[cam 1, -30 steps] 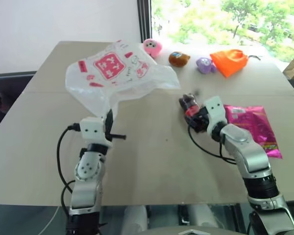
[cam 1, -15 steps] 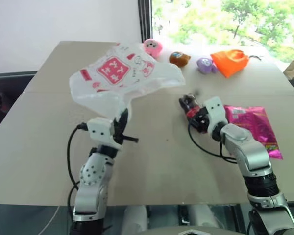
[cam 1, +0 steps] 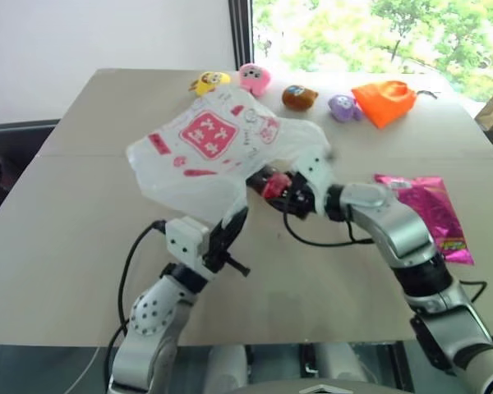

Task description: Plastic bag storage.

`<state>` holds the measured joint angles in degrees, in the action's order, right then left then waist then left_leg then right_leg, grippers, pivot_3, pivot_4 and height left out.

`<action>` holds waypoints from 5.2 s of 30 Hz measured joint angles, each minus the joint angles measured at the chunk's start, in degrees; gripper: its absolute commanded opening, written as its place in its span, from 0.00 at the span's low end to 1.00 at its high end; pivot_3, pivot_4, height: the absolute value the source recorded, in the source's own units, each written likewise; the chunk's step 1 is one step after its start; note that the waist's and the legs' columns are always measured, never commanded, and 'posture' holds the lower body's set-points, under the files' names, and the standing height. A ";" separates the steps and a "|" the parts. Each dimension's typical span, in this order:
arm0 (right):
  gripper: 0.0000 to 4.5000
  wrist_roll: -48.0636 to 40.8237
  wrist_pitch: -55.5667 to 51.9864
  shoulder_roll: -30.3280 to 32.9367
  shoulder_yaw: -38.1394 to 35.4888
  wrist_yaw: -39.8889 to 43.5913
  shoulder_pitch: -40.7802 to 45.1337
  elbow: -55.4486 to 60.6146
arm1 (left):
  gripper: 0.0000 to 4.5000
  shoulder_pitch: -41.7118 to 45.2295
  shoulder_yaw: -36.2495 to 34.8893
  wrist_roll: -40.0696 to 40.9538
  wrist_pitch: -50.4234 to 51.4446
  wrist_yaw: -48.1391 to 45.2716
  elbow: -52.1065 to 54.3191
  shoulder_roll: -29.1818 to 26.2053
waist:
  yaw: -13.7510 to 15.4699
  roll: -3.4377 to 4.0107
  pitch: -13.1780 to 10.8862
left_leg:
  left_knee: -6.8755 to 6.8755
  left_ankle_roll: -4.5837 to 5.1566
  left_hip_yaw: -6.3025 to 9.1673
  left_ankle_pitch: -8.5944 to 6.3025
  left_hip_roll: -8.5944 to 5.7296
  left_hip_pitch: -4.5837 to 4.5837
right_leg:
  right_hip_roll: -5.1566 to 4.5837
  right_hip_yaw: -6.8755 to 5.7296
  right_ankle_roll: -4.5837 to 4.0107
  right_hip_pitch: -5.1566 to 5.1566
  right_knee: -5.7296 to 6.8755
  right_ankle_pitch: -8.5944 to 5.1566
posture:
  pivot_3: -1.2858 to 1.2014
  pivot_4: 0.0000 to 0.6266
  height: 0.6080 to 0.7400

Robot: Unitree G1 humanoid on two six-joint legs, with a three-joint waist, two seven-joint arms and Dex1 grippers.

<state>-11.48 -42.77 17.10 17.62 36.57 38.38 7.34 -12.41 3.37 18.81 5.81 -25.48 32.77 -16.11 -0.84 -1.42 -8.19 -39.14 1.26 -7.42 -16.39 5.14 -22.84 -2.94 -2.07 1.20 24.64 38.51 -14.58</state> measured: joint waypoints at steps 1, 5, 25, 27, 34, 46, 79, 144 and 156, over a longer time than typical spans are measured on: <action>0.69 0.08 0.80 -1.72 -0.03 -0.16 1.86 -2.44 | 0.00 -0.98 0.60 0.66 0.06 -0.90 0.66 -0.52 | -0.01 0.01 -0.01 | 0.01 0.00 -0.02 0.00 0.01 0.00 | 0.00 -0.02 0.00 0.01 0.00 0.00 | 0.52 0.24 1.00; 0.69 0.63 4.15 -9.33 -0.86 -3.41 6.95 -12.95 | 0.00 -3.46 2.32 3.05 0.44 -3.86 2.31 -2.12 | -0.32 0.09 -0.05 | 0.02 -0.04 -0.10 0.02 0.03 -0.03 | 0.02 0.02 -0.01 0.07 0.02 0.00 | 0.52 0.24 1.00; 0.69 1.78 0.81 -13.47 -21.91 -34.57 -0.36 -2.19 | 0.00 -3.87 -1.97 8.11 0.64 -5.88 4.57 -4.32 | -0.52 0.44 -0.20 | 0.18 -0.26 0.04 0.14 0.02 -0.91 | -0.05 -0.30 0.02 0.68 -0.34 0.02 | 0.52 0.24 1.00; 0.69 1.44 -4.69 -14.02 -21.39 -35.04 -2.11 2.73 | 0.00 -3.36 -2.84 8.18 0.64 -6.05 3.84 -4.42 | -1.12 0.52 -0.23 | 0.16 -0.27 0.00 0.15 0.01 -0.90 | -0.04 -0.24 0.02 0.72 -0.25 0.02 | 0.52 0.24 1.00; 0.69 -2.08 -10.50 -21.66 -18.31 -34.42 0.68 1.91 | 0.00 -1.74 -1.61 7.31 0.09 -6.79 0.54 -3.31 | -1.48 0.53 -0.23 | -0.01 -0.31 0.04 0.18 0.01 -0.82 | 0.03 -0.19 0.01 0.72 0.04 0.02 | 0.52 0.24 1.00; 0.99 -0.01 22.76 -22.07 -23.18 -32.50 13.70 -37.13 | 0.00 0.90 -0.16 5.34 -0.19 -6.47 -3.04 -1.98 | -1.31 0.52 -0.23 | -0.03 -0.30 0.01 0.18 -0.02 -0.89 | -0.03 -0.20 0.02 0.75 -0.01 0.02 | 0.52 0.24 1.00; 0.99 9.43 12.22 16.01 -20.32 -21.94 -44.62 31.85 | 0.00 8.00 0.47 4.94 2.74 -2.41 -6.96 3.23 | 0.06 0.48 -0.18 | -0.08 -0.28 0.46 0.16 -0.08 0.07 | 0.07 -0.04 0.05 -0.23 -0.09 -0.01 | 0.52 0.24 1.00; 0.00 -11.99 22.77 8.80 -36.55 -6.19 -11.21 2.67 | 0.00 8.00 -0.37 3.46 1.35 -0.97 -7.00 4.17 | 0.12 0.92 -0.16 | 0.22 0.02 0.82 -0.01 -0.08 0.16 | 0.06 -0.48 0.03 -0.73 -0.65 0.00 | 0.52 0.24 1.00; 0.00 -34.52 8.37 23.63 -31.37 15.70 -18.38 20.73 | 0.00 9.13 -1.34 3.99 1.53 0.32 -7.00 5.18 | 0.47 0.87 -0.18 | 0.15 0.09 0.95 -0.05 -0.13 0.15 | 0.01 -0.54 0.03 -0.76 -0.67 0.00 | 0.52 0.24 1.00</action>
<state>-46.00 -34.40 40.73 -13.75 52.26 20.00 28.07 -3.28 2.03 22.80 7.35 -25.16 25.77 -10.94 -0.37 -0.55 -8.37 -38.98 1.35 -6.47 -16.44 5.01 -22.68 -2.93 -2.61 1.23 23.88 37.85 -14.58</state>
